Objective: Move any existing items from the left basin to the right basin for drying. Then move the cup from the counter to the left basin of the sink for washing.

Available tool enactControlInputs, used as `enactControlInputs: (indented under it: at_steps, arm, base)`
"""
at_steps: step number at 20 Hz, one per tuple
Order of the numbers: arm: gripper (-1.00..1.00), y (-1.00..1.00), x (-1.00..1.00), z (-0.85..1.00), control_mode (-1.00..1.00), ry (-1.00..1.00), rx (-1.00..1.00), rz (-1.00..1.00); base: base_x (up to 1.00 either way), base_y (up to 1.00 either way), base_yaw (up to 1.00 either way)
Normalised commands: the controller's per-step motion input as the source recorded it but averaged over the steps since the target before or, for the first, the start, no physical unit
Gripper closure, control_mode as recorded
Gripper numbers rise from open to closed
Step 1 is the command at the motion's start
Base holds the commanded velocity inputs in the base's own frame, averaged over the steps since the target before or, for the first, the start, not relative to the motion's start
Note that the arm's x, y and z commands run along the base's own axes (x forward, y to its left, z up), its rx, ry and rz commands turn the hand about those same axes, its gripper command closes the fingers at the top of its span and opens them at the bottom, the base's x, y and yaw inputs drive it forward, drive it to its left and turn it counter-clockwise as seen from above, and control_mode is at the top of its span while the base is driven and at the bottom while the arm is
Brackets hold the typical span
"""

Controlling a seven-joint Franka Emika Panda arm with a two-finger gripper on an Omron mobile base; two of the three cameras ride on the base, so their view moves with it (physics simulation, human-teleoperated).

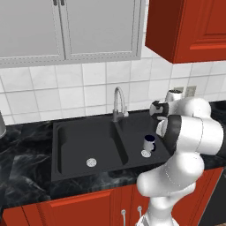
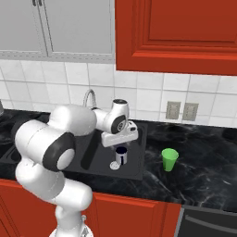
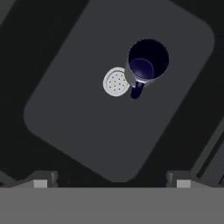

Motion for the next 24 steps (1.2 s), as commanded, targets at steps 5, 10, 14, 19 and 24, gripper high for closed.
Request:
enactControlInputs:
  at_steps: [5, 10, 14, 19, 24]
  arm:
    - [-1.0, -0.15, -0.49, 0.34, -1.0, -0.01, -0.11, -0.01]
    - [-1.0, -0.14, -0.22, 0.21, -1.0, -0.08, -0.2, 0.0]
    - [-1.0, -0.34, -0.07, 0.38, -1.0, -0.09, -0.14, 0.0]
    - [-1.0, -0.48, -0.03, 0.42, -1.0, -0.03, -0.04, -0.01]
    - [-1.0, -0.67, 0.0, 0.28, -1.0, 0.0, 0.0, 0.0]
  base:
    - [0.0, 0.0, 0.0]
    - [0.0, 0.0, 0.0]
    - [0.0, 0.0, 0.0]
    - [0.0, 0.0, 0.0]
    - [0.0, 0.0, 0.0]
